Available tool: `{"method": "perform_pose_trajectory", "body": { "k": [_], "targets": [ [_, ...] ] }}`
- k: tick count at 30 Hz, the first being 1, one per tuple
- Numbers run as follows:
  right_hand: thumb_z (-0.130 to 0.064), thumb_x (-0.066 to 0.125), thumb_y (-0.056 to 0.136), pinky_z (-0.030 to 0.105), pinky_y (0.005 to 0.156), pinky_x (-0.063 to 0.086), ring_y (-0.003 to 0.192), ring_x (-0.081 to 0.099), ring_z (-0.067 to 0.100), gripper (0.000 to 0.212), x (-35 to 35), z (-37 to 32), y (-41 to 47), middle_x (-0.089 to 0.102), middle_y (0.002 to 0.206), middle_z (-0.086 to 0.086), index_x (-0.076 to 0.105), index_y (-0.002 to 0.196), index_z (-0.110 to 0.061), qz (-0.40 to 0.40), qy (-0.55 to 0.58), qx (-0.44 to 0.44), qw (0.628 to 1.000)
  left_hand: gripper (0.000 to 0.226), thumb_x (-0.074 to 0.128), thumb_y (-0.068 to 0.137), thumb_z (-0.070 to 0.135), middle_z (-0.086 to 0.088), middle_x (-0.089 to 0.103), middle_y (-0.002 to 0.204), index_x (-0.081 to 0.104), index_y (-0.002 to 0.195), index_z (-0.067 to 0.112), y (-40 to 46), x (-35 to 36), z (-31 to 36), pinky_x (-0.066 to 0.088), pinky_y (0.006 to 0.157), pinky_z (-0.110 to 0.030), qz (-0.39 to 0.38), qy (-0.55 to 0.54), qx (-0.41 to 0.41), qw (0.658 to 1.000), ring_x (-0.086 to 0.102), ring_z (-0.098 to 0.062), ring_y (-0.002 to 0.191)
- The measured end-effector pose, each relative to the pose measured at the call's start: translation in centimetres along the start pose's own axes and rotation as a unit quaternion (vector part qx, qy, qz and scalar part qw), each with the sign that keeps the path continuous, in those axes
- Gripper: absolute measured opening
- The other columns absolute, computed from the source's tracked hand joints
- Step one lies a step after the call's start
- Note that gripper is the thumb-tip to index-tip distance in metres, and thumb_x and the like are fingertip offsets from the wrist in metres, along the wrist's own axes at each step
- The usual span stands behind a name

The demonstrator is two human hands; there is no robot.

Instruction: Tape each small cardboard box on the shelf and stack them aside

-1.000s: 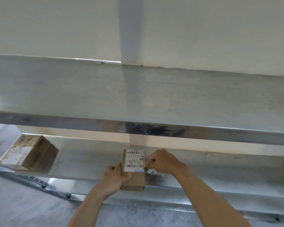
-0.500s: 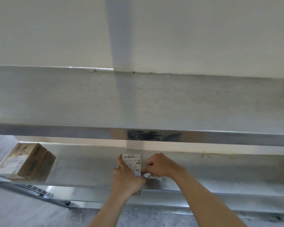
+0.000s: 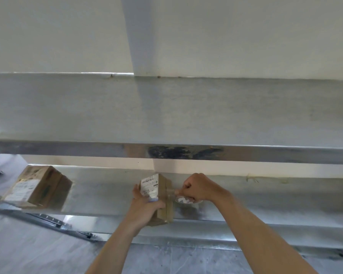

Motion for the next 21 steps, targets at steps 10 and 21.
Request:
{"method": "perform_pose_trajectory", "body": {
  "k": [10,21],
  "targets": [
    [-0.048,0.074,0.086,0.029,0.064,0.059,0.047,0.057,0.012,0.044,-0.2,0.3,-0.3,0.069,0.059,0.003,0.073,0.072,-0.007,-0.007,-0.009,0.023,1.000,0.126,0.084,0.043,0.036,-0.008,0.060,0.128,0.018,0.149,0.039,-0.2,0.8,-1.5,0.061,0.079,-0.048,-0.101,-0.201,-0.061,0.972,0.067,-0.033,0.108],
    [-0.052,0.072,0.086,0.027,0.063,0.057,0.048,0.060,0.011,0.045,1.5,-1.7,0.8,0.067,0.057,0.000,0.071,0.068,-0.011,-0.006,-0.033,0.018,0.999,0.076,0.078,0.087,0.032,-0.004,0.056,0.127,0.037,0.150,0.022,1.1,-3.3,-0.8,0.055,0.074,-0.021,-0.090,0.059,0.001,0.994,0.065,-0.019,0.103]
  ]
}}
Point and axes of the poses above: each hand's wrist, its own y-axis towards the middle knuckle, its own x-axis out of the palm, z = x × y, the point moved 3 cm from there along y, towards the middle knuckle
